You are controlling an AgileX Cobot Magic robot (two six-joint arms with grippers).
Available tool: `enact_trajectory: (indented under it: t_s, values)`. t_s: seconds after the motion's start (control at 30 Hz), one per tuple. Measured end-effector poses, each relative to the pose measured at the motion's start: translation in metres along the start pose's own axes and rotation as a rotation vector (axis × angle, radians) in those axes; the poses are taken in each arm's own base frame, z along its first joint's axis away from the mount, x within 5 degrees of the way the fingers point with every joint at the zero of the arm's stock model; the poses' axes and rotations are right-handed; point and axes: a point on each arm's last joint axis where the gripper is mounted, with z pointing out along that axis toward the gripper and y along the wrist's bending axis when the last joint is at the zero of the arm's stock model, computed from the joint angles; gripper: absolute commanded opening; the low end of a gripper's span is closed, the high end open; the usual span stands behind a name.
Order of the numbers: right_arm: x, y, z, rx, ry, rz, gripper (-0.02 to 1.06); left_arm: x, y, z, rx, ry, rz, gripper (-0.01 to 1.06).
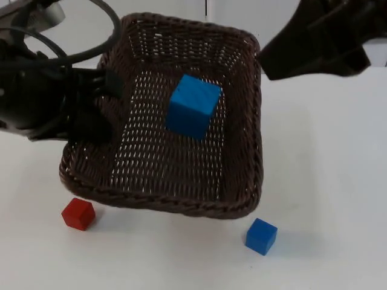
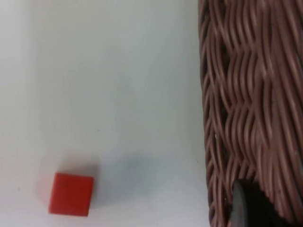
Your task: Pick up the basket with the left hand and place the largest block into the basket with the right hand.
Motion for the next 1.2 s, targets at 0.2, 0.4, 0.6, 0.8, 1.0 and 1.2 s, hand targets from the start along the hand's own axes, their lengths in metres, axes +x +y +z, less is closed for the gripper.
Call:
enact_trajectory:
  t_s: [0.2, 0.4, 0.6, 0.8, 1.0, 1.2]
  values:
    - [0.0, 0.001, 0.001, -0.004, -0.02, 0.006, 0.69, 0.004, 0.005, 0.014, -0.011, 0.053, -0.023, 0.0]
    - [0.0, 0.001, 0.001, -0.004, -0.023, 0.008, 0.69, 0.008, 0.008, 0.022, -0.013, 0.097, -0.035, 0.0]
    - [0.0, 0.001, 0.001, -0.004, -0.021, 0.008, 0.69, 0.023, 0.015, 0.026, -0.034, 0.11, -0.094, 0.0]
    - [0.0, 0.001, 0.001, -0.004, -0.019, 0.008, 0.69, 0.053, 0.027, 0.031, -0.057, 0.158, -0.087, 0.0]
    - [0.0, 0.001, 0.001, -0.004, -0.019, 0.006, 0.69, 0.055, 0.017, 0.034, -0.027, 0.156, -0.03, 0.0]
    - [0.0, 0.001, 0.001, -0.004, -0.019, 0.006, 0.69, 0.061, 0.013, 0.041, -0.029, 0.182, -0.018, 0.0]
